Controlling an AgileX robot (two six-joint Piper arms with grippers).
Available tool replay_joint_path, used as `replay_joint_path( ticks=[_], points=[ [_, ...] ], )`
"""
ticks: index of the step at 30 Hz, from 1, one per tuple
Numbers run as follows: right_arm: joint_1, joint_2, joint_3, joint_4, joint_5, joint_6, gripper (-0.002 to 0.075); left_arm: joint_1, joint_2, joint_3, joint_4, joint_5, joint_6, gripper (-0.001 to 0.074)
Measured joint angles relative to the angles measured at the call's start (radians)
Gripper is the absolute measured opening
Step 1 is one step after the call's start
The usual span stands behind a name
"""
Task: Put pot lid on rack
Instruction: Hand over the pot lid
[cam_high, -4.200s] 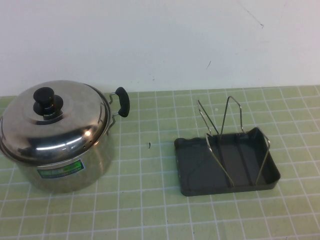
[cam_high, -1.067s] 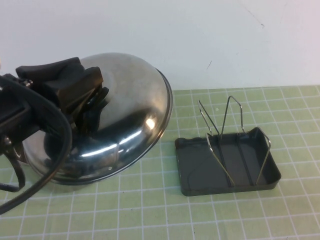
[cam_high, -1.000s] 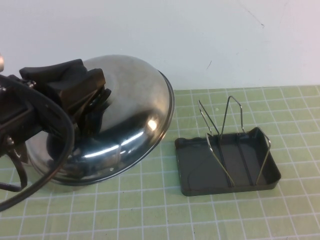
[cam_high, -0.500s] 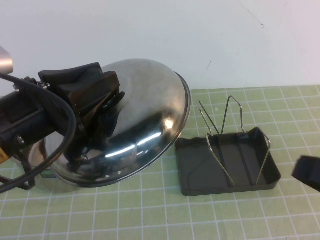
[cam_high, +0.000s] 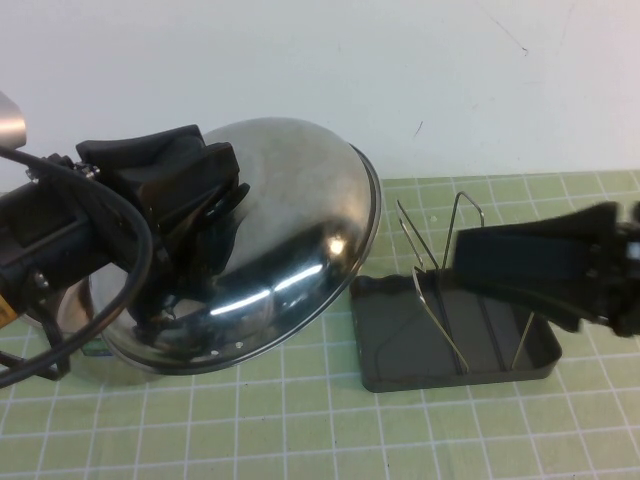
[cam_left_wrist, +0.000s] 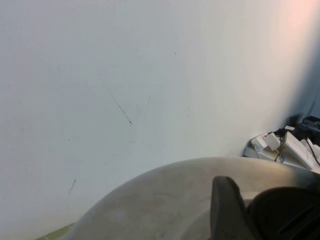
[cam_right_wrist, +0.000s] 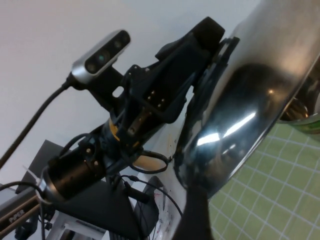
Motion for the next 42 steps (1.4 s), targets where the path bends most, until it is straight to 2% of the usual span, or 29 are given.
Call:
replay_joint_path(
  ticks=[8, 16, 20, 25, 31, 34, 38, 42],
  points=[
    [0.138, 0.206, -0.175, 0.000, -0.035, -0.006, 0.0554, 0.000, 0.000, 0.000, 0.000, -0.002, 0.000, 0.0312],
    [0.219, 0.358, -0.373, 0.000, -0.048, -0.043, 0.0538, 0.000, 0.000, 0.000, -0.002, -0.002, 0.001, 0.0312],
    [0.248, 0.409, -0.431, 0.002, -0.077, -0.083, 0.0424, 0.000, 0.000, 0.000, -0.015, 0.002, 0.001, 0.0312],
    [0.274, 0.414, -0.443, 0.010, -0.091, -0.104, 0.0163, 0.002, 0.000, 0.000, -0.015, 0.032, 0.000, 0.0312],
    [0.281, 0.419, -0.443, 0.014, -0.098, -0.151, 0.0150, 0.002, 0.000, 0.000, -0.004, 0.062, -0.028, 0.0316],
    [0.285, 0.419, -0.445, 0.007, -0.114, -0.197, 0.0095, 0.002, 0.002, 0.000, 0.020, 0.100, -0.047, 0.0388],
    [0.285, 0.421, -0.443, -0.003, -0.162, -0.254, 0.0099, 0.000, 0.002, 0.000, 0.027, 0.111, -0.056, 0.0531],
    [0.285, 0.421, -0.443, -0.003, -0.178, -0.284, 0.0099, 0.000, -0.012, 0.000, 0.027, 0.109, -0.050, 0.0564]
  ],
)
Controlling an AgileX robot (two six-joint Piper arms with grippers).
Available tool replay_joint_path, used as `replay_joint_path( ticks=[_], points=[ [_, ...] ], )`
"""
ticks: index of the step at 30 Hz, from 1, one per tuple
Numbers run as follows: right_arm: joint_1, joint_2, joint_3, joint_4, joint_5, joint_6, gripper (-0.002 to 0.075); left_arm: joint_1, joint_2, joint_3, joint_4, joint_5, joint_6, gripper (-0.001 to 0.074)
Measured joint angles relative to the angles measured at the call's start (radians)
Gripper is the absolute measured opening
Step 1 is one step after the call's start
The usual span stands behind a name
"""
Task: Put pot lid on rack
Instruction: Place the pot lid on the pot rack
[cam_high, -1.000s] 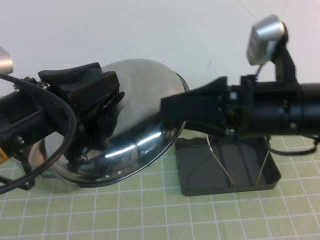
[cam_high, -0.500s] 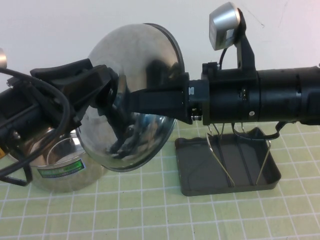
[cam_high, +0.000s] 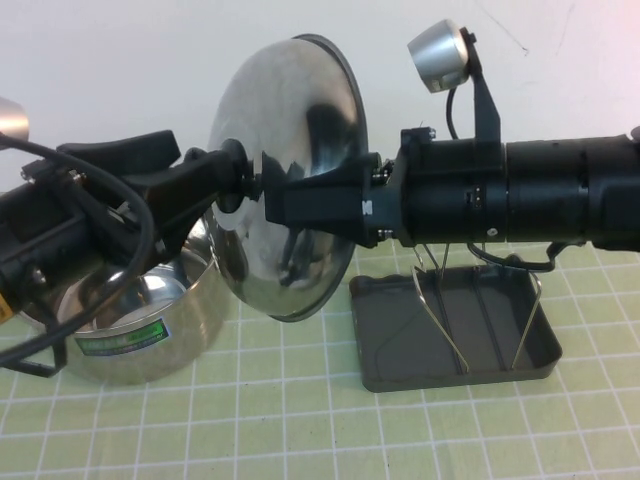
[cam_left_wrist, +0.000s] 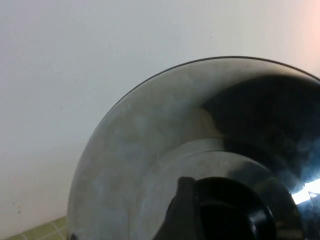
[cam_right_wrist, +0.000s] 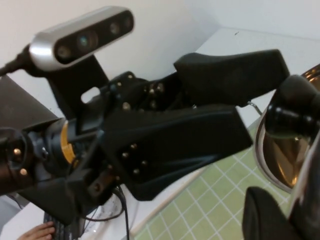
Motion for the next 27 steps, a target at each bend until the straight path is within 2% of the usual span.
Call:
replay_joint_path(
  ticks=[6, 8, 12, 17, 22, 27],
  points=[
    [0.000, -0.006, -0.002, -0.008, -0.032, -0.044, 0.0099, 0.028, -0.073, 0.000, 0.022, 0.024, 0.047, 0.0566],
    [-0.007, -0.028, -0.011, -0.084, -0.075, -0.041, 0.0099, 0.052, -0.113, 0.000, 0.049, 0.065, 0.045, 0.0540],
    [-0.039, -0.092, -0.060, -0.374, -0.109, 0.101, 0.0099, 0.069, -0.196, 0.000, 0.189, 0.160, -0.029, 0.0432],
    [-0.081, -0.174, -0.133, -0.795, 0.001, 0.391, 0.0099, 0.069, -0.264, 0.000, 0.443, 0.168, -0.134, 0.0254],
    [-0.084, -0.182, -0.141, -0.987, 0.057, 0.551, 0.0099, 0.069, -0.278, 0.000, 0.566, 0.161, -0.217, 0.0091],
    [-0.088, -0.174, -0.141, -1.046, 0.052, 0.605, 0.0099, 0.069, -0.278, 0.000, 0.589, 0.161, -0.255, 0.0013]
  ],
)
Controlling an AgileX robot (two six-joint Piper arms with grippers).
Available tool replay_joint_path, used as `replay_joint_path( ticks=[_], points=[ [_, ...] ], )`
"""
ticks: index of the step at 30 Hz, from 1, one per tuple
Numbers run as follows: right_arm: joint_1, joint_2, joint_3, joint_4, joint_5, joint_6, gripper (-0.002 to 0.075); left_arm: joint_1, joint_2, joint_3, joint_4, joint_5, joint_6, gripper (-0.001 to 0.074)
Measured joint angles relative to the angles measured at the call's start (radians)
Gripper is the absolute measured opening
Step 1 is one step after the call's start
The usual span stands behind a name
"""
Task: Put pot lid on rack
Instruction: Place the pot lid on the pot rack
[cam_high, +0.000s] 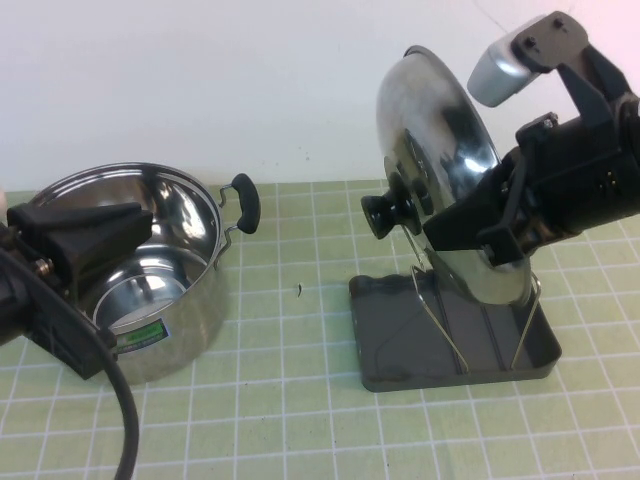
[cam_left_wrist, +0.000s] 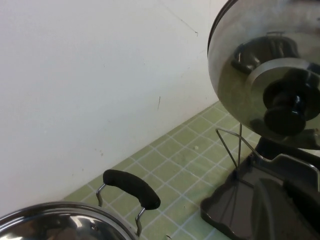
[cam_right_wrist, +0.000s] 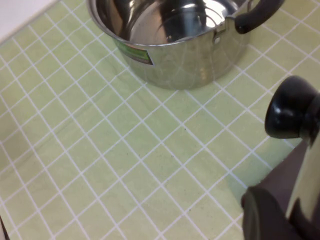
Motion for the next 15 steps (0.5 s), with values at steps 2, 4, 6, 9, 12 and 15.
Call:
replay_joint_path(
  ticks=[2, 4, 6, 9, 12, 15],
  points=[
    [0.000, 0.009, 0.000, -0.002, -0.006, 0.014, 0.0099, 0.000, 0.000, 0.000, 0.005, -0.001, -0.007, 0.0006],
    [0.000, 0.022, 0.000, -0.002, -0.016, 0.023, 0.0099, 0.000, 0.000, 0.000, 0.012, -0.002, -0.011, 0.0003],
    [0.000, 0.033, 0.000, -0.002, -0.025, 0.041, 0.0099, 0.000, 0.000, 0.000, 0.018, -0.002, -0.011, 0.0002],
    [0.000, 0.052, 0.000, -0.004, -0.031, 0.065, 0.0099, 0.000, 0.000, 0.000, 0.023, -0.003, -0.011, 0.0002],
    [-0.001, 0.062, 0.000, -0.011, -0.034, 0.088, 0.0099, 0.000, 0.000, 0.000, 0.032, -0.005, -0.022, 0.0002],
    [-0.001, 0.064, 0.000, -0.028, -0.042, 0.095, 0.0099, 0.000, 0.000, 0.000, 0.059, -0.007, -0.036, 0.0002]
  ],
)
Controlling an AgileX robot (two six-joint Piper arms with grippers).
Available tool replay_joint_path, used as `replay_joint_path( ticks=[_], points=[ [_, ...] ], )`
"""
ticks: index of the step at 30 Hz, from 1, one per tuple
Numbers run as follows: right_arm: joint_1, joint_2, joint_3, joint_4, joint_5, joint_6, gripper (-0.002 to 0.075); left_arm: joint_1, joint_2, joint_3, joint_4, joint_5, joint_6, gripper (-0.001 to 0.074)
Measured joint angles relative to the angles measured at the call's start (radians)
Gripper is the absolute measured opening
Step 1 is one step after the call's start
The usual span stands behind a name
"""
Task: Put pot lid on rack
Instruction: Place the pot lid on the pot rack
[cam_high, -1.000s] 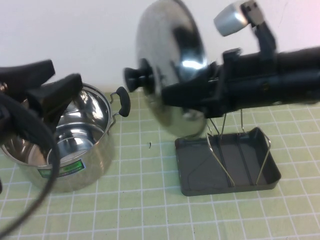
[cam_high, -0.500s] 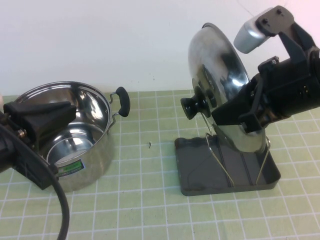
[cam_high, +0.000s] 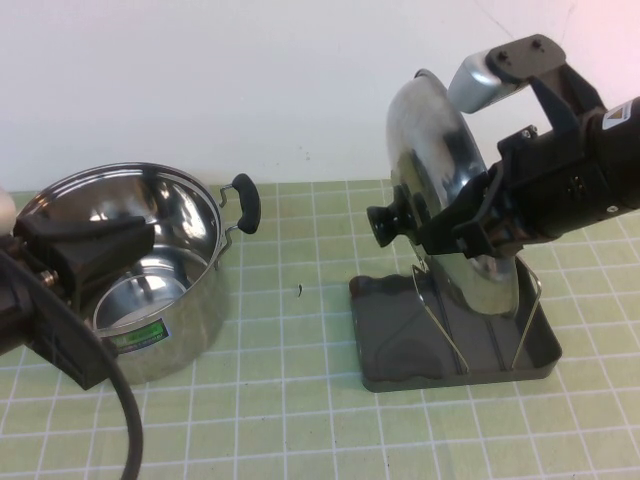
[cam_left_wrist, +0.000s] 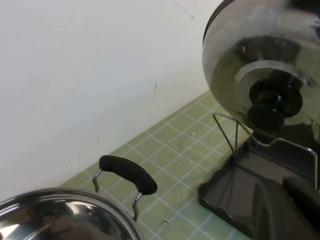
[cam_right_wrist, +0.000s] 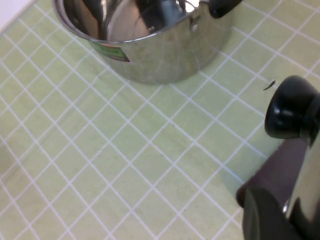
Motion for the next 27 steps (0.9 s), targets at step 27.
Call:
replay_joint_path(
  ticks=[27],
  points=[
    [-0.002, -0.300, 0.021, -0.164, -0.058, 0.007, 0.0188, 0.000, -0.005, 0.000, 0.009, 0.007, -0.078, -0.0001]
  ],
)
